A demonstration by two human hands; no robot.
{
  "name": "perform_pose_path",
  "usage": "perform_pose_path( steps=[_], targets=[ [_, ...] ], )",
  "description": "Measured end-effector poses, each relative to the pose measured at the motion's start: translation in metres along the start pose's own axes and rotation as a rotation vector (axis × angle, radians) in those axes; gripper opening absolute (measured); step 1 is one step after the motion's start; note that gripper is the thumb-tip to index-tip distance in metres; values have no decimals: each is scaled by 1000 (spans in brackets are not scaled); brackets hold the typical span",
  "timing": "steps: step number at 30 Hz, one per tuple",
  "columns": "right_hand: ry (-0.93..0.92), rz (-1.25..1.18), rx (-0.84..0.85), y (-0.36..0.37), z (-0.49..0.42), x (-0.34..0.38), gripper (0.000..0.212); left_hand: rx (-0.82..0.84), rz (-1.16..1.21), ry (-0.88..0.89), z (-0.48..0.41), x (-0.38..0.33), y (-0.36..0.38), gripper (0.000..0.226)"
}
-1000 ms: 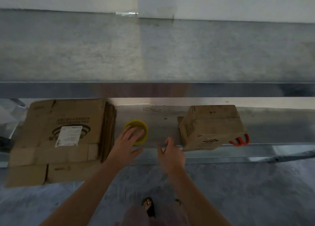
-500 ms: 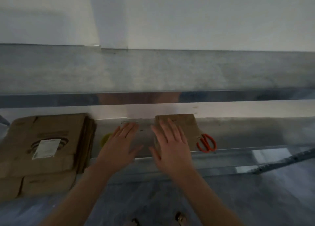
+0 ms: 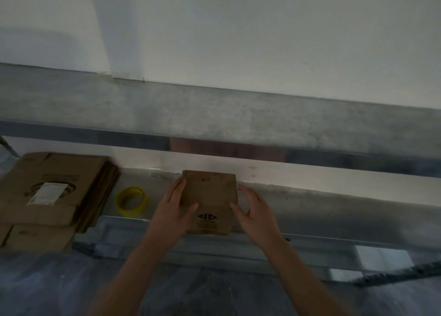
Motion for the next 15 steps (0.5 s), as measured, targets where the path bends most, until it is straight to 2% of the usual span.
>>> perform_pose_path(
  steps=[4, 7, 9, 15],
  targets=[
    [3, -209, 33, 15, 1, 5, 59, 24, 116, -99, -2, 8, 8, 75],
    [3, -317, 21, 24, 4, 8, 64, 118, 422, -189, -2, 10, 14, 75],
    [13, -315, 0, 27, 6, 8, 69, 176, 562, -182, 1, 11, 23, 77],
    [59, -257, -65, 21, -3, 3, 68, 258, 569, -145, -15, 20, 4, 74]
  ],
)
Point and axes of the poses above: each hand's wrist, its own z-axis away from the middle knuckle, its own y-axis out of the palm, x = y × z, the point moved 3 cm from there along -z, towards the middle knuckle, and after that the axes turned 11 degrees about -y, right-handed, at the moved point
